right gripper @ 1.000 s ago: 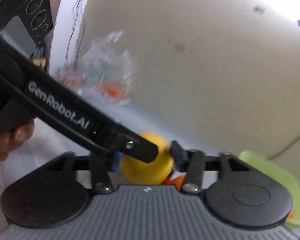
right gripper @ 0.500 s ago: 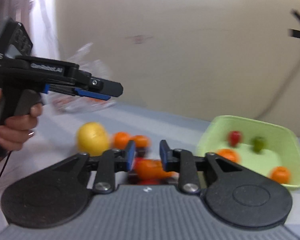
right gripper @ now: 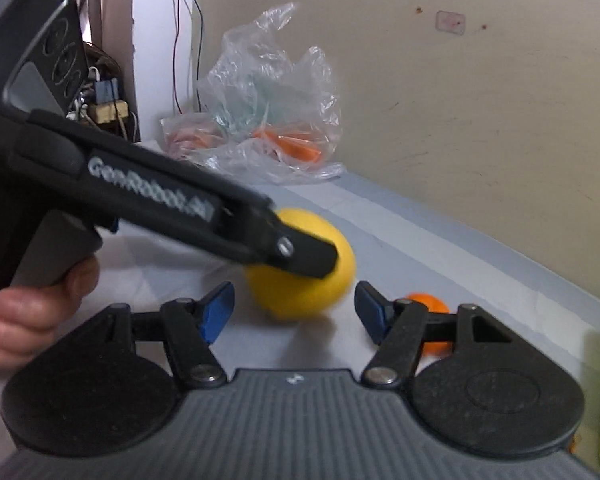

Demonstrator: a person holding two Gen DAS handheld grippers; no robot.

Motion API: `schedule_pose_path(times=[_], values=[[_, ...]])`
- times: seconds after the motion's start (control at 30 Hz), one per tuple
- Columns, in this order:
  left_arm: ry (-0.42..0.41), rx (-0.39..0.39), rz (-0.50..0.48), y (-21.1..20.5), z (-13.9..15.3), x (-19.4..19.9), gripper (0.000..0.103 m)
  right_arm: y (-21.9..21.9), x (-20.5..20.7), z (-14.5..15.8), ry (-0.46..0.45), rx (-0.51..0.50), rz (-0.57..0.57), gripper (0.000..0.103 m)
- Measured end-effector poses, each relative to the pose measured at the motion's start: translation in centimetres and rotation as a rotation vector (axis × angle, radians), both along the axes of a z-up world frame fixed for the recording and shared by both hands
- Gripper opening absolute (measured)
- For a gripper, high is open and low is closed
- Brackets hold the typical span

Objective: Organize fruits
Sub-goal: 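Grasp the yellow pomelo with both tools together, then lower the pomelo into the green basket and release it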

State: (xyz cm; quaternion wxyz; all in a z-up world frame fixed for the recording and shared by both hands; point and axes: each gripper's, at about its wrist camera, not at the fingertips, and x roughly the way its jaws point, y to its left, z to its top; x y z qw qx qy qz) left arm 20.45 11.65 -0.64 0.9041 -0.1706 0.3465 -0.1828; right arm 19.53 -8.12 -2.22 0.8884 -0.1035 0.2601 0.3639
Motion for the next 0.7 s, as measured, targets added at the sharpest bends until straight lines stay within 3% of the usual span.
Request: schedule_pose_path(times=[0.2,0.37,0.53,0.7], values=[[0.013,0.006,0.007,-0.6,0.4,0.7,0.066,0.9,2.2,0.1,0.023,0.001,-0.021,0.065],[-0.077,-0.007,-0.066,-3.8,4.0,-0.7,0.066,-2.6,-0.4,2.9,-0.075,0.044,-0.088,0.064],[-0.154,0.0,-0.207,-12.0,7.8,0.7,0.066,-9.6,-1.2,6.1,-0.167,0.045,-0.228,0.064],[-0.132,-0.001,-0.349,-22.0,8.1,3.9,0.066,-18.4,-0.2,6.4,-0.145,0.041,-0.411,0.065]])
